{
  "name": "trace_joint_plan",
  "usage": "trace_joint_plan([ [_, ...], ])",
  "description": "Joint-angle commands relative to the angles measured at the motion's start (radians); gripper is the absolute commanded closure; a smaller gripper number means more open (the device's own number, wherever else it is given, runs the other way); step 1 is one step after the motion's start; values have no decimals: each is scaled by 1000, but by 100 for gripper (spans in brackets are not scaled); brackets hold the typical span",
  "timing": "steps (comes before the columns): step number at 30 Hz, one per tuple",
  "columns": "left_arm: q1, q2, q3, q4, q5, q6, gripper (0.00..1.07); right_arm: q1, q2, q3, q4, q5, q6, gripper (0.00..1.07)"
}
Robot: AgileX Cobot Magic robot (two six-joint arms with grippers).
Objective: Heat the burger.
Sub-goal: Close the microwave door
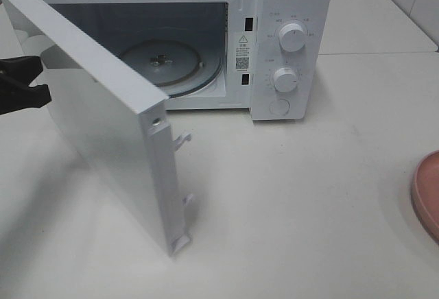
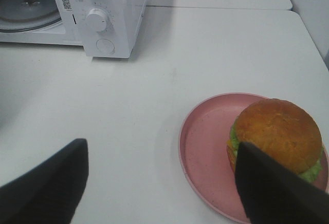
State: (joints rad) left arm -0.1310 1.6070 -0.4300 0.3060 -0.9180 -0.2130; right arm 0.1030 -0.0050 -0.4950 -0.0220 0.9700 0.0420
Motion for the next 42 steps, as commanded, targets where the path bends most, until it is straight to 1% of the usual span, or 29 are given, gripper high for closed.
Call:
trace_joint_plan([
  [1,-62,35,-37,-26,-15,25,107,-3,-26,2,5,-9,-10,32],
  [2,-62,35,-37,-26,-15,25,107,-3,-26,2,5,-9,-10,32],
  [6,-111,72,-77,-63,-15,24,107,-3,-26,2,5,-9,-10,32],
  [7,-111,72,-77,-63,-15,24,107,-3,-26,2,5,-9,-10,32],
  [8,-135,88,-100,-77,-12,24,107,-3,-26,2,5,-9,-10,32],
  [10,-148,99,-113,-91,-11,24,107,-3,-26,2,5,-9,-10,32],
  [11,-169,120,-135,-111,-11,24,107,-3,-26,2,5,-9,-10,32],
  [15,-197,147,-167,-135,-6,24,107,-3,-26,2,5,-9,-10,32],
  [16,-217,163,-189,-156,3,24,107,-3,-26,2,5,-9,-10,32],
  [17,-217,163,-189,-156,3,24,107,-3,-26,2,5,-9,-10,32],
  [19,-247,193,-233,-198,25,24,107,-3,-26,2,5,-9,-10,32],
  [20,-247,193,-233,-198,25,24,107,-3,-26,2,5,-9,-10,32],
  [22,-279,222,-279,-248,46,46,107,-3,-26,2,5,-9,-10,32],
  [23,-279,222,-279,-248,46,46,107,-3,-26,2,5,-9,-10,32],
  [25,-317,260,-351,-287,90,99,107,-3,-26,2,5,-9,-10,32],
  [26,-317,260,-351,-287,90,99,107,-3,-26,2,5,-9,-10,32],
  [27,-325,271,-372,-293,106,108,107,-3,-26,2,5,-9,-10,32],
  [28,-325,271,-372,-293,106,108,107,-3,-26,2,5,-9,-10,32],
  [29,-339,293,-408,-306,131,111,107,-3,-26,2,5,-9,-10,32],
  [31,-344,301,-425,-306,142,111,107,-3,-26,2,5,-9,-10,32],
  [32,-357,320,-467,-322,158,111,107,-3,-26,2,5,-9,-10,32],
  [33,-357,320,-467,-322,158,111,107,-3,-26,2,5,-9,-10,32],
  [35,-379,355,-542,-333,173,112,107,-3,-26,2,5,-9,-10,32],
  [36,-379,355,-542,-333,173,112,107,-3,-26,2,5,-9,-10,32],
  [38,-396,378,-601,-335,209,115,107,-3,-26,2,5,-9,-10,32],
  [39,-396,378,-601,-335,209,115,107,-3,-26,2,5,-9,-10,32],
  [40,-401,385,-619,-335,219,115,107,-3,-26,2,5,-9,-10,32],
  [41,-415,403,-659,-336,232,115,107,-3,-26,2,5,-9,-10,32],
  [42,-415,403,-659,-336,232,115,107,-3,-26,2,5,-9,-10,32],
])
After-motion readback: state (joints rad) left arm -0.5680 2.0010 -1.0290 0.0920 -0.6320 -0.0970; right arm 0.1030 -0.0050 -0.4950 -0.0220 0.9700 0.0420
